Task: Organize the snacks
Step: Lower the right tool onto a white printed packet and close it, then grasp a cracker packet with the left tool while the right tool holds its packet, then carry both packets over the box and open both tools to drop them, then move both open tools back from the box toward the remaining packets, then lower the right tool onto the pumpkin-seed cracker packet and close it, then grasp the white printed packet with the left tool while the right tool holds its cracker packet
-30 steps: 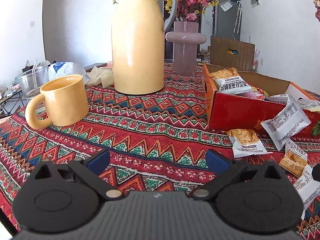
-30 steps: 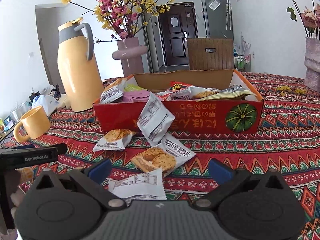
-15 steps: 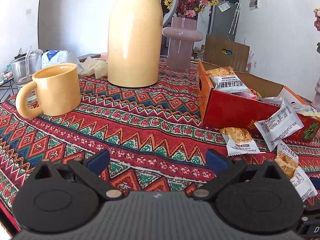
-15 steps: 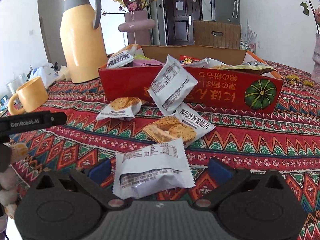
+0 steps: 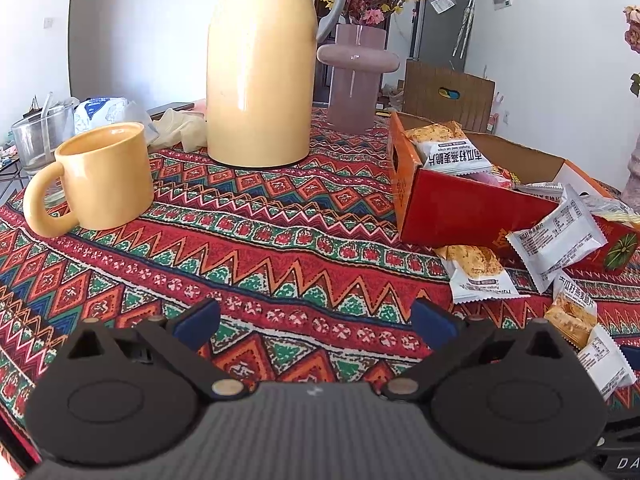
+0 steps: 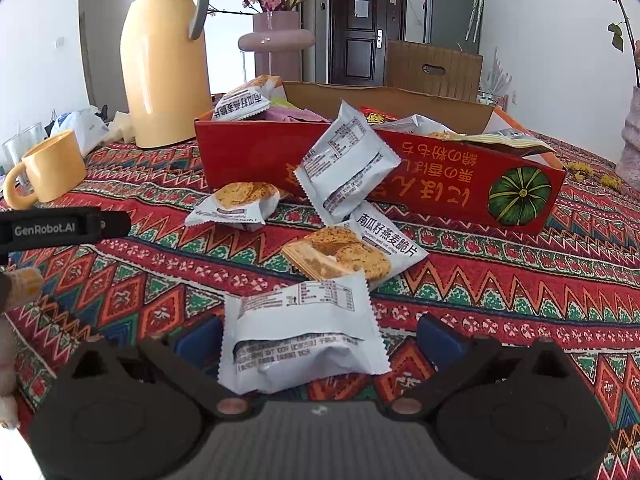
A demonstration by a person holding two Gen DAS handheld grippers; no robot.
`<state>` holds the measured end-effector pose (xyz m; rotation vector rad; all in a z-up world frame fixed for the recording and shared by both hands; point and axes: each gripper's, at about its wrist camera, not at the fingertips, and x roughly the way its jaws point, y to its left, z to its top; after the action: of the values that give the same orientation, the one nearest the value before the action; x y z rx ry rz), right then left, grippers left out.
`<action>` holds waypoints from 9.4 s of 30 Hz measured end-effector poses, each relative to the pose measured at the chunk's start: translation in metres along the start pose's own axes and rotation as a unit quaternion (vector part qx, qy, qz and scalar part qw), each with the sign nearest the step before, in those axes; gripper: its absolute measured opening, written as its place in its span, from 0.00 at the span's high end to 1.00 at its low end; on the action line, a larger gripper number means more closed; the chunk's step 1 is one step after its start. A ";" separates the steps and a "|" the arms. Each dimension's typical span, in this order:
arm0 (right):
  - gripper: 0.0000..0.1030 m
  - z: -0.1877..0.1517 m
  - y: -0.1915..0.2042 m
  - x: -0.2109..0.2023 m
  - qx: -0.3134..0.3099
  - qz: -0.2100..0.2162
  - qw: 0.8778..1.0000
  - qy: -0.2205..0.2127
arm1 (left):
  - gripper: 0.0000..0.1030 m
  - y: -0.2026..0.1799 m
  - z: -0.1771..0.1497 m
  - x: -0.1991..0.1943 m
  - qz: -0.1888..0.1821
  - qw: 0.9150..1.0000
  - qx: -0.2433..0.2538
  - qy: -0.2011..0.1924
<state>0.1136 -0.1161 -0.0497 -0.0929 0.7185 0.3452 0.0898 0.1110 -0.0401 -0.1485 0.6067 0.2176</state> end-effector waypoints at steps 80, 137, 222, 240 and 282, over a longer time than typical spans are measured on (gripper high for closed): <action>0.51 0.004 -0.146 -0.022 0.131 0.014 0.982 -0.134 | 0.57 -0.112 0.040 0.043 -0.036 0.997 0.042 0.053; 0.51 0.132 -0.122 0.032 0.072 -0.024 0.977 -0.200 | 0.58 -0.131 0.124 0.063 -0.029 0.993 0.044 -0.107; 0.00 0.055 -0.043 0.055 0.074 -0.042 0.996 0.029 | 0.00 -0.020 0.040 0.019 -0.046 0.998 0.022 -0.047; 0.37 0.046 -0.053 0.036 0.054 -0.047 0.997 0.017 | 0.00 -0.018 0.040 0.023 -0.032 0.999 0.016 -0.039; 0.60 0.011 -0.167 0.000 0.167 -0.036 0.981 -0.093 | 0.00 -0.195 0.024 0.032 -0.070 0.966 0.247 -0.022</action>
<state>0.1774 -0.2710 -0.0473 0.2292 0.5785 0.1570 0.1762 -0.0673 -0.0241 0.2960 0.5864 -0.0708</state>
